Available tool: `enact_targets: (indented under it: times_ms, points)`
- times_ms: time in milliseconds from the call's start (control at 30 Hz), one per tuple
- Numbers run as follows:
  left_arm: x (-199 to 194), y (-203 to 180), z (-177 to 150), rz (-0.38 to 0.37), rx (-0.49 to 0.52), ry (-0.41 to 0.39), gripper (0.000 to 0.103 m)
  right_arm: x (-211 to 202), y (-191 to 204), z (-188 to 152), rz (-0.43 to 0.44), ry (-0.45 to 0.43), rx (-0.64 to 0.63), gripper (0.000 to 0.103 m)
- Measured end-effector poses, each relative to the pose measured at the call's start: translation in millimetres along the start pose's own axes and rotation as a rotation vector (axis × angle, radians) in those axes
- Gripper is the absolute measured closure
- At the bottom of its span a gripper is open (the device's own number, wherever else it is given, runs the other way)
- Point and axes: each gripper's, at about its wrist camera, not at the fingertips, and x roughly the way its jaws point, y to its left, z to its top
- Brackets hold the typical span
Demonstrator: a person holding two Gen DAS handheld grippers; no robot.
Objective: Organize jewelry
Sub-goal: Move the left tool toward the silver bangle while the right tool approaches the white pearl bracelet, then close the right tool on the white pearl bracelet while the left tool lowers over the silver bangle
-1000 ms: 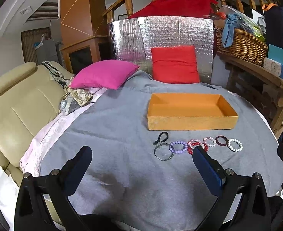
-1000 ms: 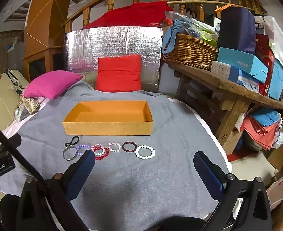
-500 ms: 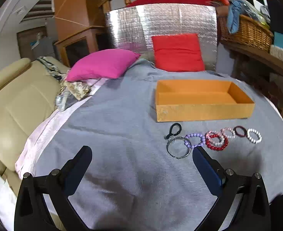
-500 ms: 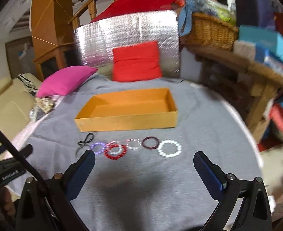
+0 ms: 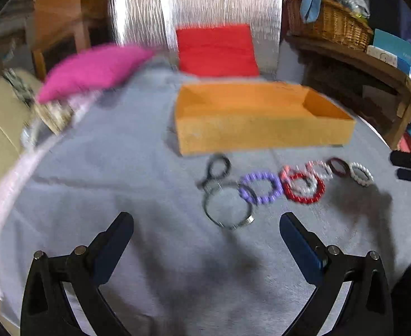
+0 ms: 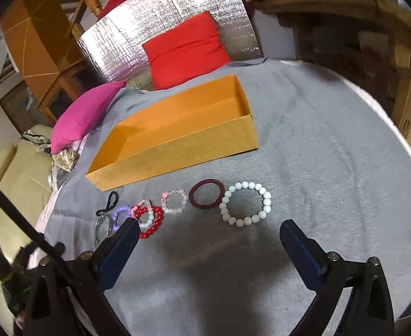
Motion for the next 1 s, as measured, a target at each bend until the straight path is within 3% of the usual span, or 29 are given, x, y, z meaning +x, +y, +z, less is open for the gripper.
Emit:
enact_targets:
  times_ms: [100,133,333,533,633,767,1000]
  points:
    - [12,-1,0,-0.049,-0.039,0.047,0.000,18,-3,-2,0.045,0.069,0.038,0.024]
    - [13,-1,1,-0.043,-0.040,0.044,0.000,23,-5,-2,0.056,0.087,0.061,0.026]
    - [27,-6,4,0.007,-0.045,0.074,0.000,28,-4,-3,0.092,0.087,0.094,0.026]
    - [44,-6,7,0.020,-0.049,0.122,0.000,46,13,0,0.150,0.144,0.061,0.026]
    - [45,-5,5,0.028,-0.042,0.120,0.000,49,16,3,0.125,0.136,0.037,0.026]
    - [51,-2,6,0.042,-0.036,0.134,0.000,49,-7,5,0.117,0.136,0.138,0.026]
    - [60,0,10,0.036,-0.062,0.155,0.000,36,-33,14,-0.052,0.060,0.163,0.031]
